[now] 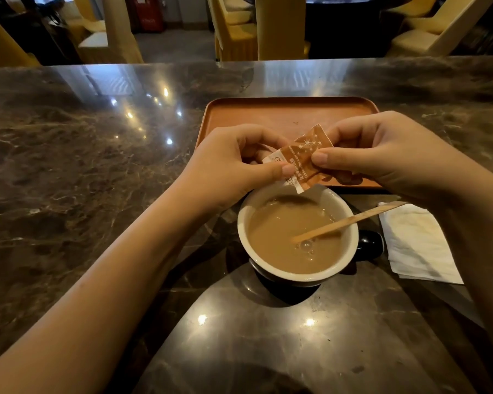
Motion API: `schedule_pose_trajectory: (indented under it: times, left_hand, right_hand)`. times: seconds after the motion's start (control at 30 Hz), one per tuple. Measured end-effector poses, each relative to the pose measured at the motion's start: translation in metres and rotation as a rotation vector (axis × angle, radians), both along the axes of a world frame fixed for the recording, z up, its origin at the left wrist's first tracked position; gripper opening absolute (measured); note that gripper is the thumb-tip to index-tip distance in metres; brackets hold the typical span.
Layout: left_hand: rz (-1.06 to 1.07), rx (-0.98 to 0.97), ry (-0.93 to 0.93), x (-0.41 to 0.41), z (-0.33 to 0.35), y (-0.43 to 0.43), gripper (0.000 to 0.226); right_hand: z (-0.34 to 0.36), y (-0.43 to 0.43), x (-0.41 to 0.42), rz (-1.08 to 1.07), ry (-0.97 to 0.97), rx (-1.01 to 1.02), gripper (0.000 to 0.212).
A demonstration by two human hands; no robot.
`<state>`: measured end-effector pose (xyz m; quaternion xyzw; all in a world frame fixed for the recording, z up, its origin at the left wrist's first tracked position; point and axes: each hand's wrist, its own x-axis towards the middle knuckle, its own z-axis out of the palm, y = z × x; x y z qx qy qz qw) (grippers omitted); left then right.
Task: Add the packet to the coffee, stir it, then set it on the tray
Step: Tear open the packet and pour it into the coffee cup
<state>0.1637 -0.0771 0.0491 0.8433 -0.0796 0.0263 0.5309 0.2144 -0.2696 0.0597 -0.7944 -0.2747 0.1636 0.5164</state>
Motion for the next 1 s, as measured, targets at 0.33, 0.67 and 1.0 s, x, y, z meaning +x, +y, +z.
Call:
schedule_pose_trajectory:
  times: [0.33,0.67,1.0]
  left_hand:
    - [0.007,0.029,-0.027,-0.0019,0.0016,-0.0006,0.025]
    - [0.005,0.011,-0.017,-0.0028,0.0027,-0.0004,0.026]
    - [0.001,-0.005,-0.006,-0.0019,0.0016,-0.0006,0.027]
  right_hand:
    - [0.0011,0.0004,-0.0004,0.005,0.016,-0.001,0.019]
    - [0.0041,0.0024,-0.0047,-0.014,-0.094,-0.051,0.022]
    - [0.0068,0.0039,-0.0084,-0.017,-0.166,-0.072,0.022]
